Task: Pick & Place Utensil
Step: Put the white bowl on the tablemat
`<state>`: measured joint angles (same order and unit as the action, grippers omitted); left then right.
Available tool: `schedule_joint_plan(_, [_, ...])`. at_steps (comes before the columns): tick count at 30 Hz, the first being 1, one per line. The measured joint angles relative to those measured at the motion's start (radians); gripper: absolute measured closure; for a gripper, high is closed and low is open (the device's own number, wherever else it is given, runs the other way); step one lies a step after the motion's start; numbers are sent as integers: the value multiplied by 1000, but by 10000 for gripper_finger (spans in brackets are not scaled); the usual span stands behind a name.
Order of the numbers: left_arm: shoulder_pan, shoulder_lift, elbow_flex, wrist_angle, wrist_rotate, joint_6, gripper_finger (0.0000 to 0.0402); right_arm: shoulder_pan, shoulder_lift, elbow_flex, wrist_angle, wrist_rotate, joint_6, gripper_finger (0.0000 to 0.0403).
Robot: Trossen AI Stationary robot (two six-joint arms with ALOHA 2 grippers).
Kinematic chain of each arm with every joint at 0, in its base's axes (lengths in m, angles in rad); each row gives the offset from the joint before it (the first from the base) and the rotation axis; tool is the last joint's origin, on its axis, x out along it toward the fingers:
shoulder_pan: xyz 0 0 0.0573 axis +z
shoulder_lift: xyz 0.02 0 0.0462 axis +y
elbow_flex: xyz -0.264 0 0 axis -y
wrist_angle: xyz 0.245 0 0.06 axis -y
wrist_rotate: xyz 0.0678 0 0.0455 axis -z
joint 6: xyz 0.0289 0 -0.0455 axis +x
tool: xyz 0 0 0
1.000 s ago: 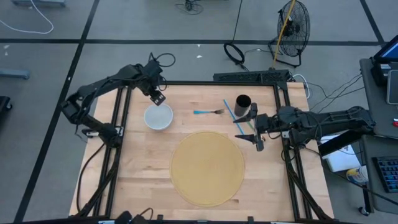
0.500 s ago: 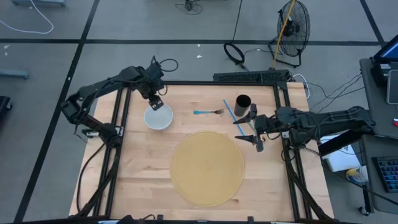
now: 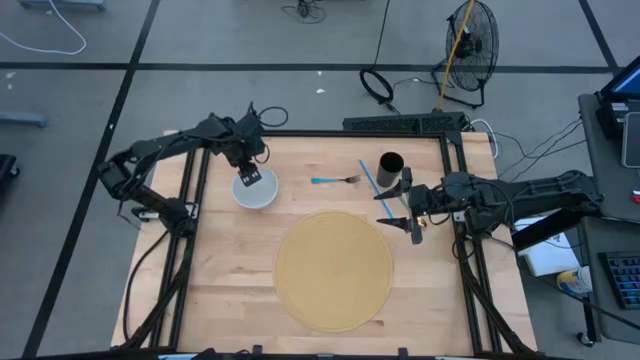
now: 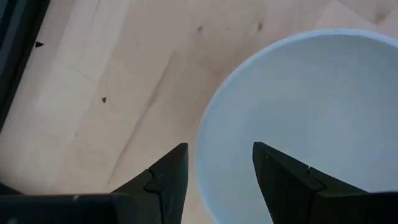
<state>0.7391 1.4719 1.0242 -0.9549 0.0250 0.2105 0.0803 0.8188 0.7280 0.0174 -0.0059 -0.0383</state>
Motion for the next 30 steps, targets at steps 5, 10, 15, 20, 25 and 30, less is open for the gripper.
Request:
schedule_joint_plan(5, [1, 0, -22, 26, -1, 14, 215, 0, 3, 0, 0, 0, 0, 140])
schedule_joint_plan(10, [1, 0, -39, 35, -43, 13, 215, 0, 3, 0, 0, 0, 0, 140])
schedule_joint_plan(15, [1, 0, -66, 61, -60, -3, 215, 0, 3, 0, 0, 0, 0, 140])
schedule_joint_plan(20, [1, 0, -89, 69, -52, -26, 215, 0, 3, 0, 0, 0, 0, 140])
schedule_joint_plan(25, [1, 0, -92, 70, -51, -41, 215, 0, 3, 0, 0, 0, 2, 140])
schedule_joint_plan(30, [1, 0, -92, 70, -39, -47, 218, 0, 3, -1, -1, 0, 27, 140])
